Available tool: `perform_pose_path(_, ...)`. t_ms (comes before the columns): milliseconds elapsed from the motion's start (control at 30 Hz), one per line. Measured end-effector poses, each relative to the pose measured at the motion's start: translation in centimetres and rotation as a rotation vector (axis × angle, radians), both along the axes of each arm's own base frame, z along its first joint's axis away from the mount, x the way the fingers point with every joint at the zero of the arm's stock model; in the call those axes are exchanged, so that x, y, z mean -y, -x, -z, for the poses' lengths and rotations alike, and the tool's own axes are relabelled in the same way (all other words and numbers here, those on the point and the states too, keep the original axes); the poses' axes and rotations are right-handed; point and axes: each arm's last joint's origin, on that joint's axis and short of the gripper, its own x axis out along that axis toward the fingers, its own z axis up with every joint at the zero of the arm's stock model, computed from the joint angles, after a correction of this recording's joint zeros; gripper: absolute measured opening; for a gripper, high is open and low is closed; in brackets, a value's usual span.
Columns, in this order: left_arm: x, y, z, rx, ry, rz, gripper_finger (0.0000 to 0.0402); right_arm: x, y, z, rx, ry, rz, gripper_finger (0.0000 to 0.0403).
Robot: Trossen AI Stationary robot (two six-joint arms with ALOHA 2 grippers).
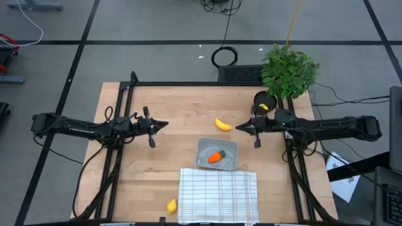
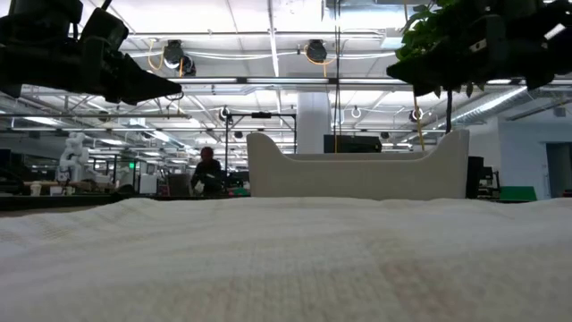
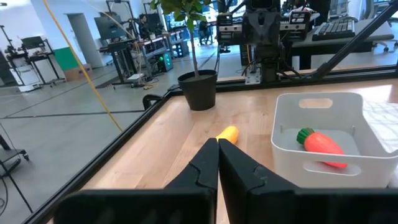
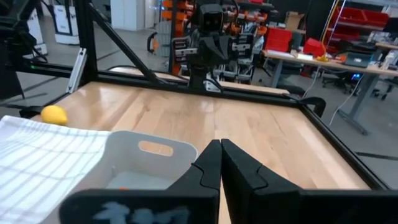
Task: Pick and placing Produce into tupperware
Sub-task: Put the yellow banana into the gray bin
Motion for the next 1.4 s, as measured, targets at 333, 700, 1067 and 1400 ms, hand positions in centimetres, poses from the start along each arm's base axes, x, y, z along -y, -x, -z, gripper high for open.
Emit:
perform_pose_path(333,0.0,0.0,0.0,0.001,0.001,0.0,0.0002,1.3,-4.7,-3.1,-0.146,-0.021,0.016,0.0)
perform_pose_path(700,0.0,0.0,0.0,-0.005,-0.012,0.0,0.0023,3.5,-7.4,-4.5,-0.262,0.025,0.054,0.0)
perform_pose_path(1067,0.0,0.0,0.0,-0.009,-0.019,0.0,0.0004,6.5,-10.9,-6.7,-0.561,0.013,-0.03,0.0)
perform_pose_path(1400,0.0,0.0,0.2,-0.024,-0.019,0.0,0.0021,9.4,-12.4,-4.6,-0.732,0.056,-0.049,0.0)
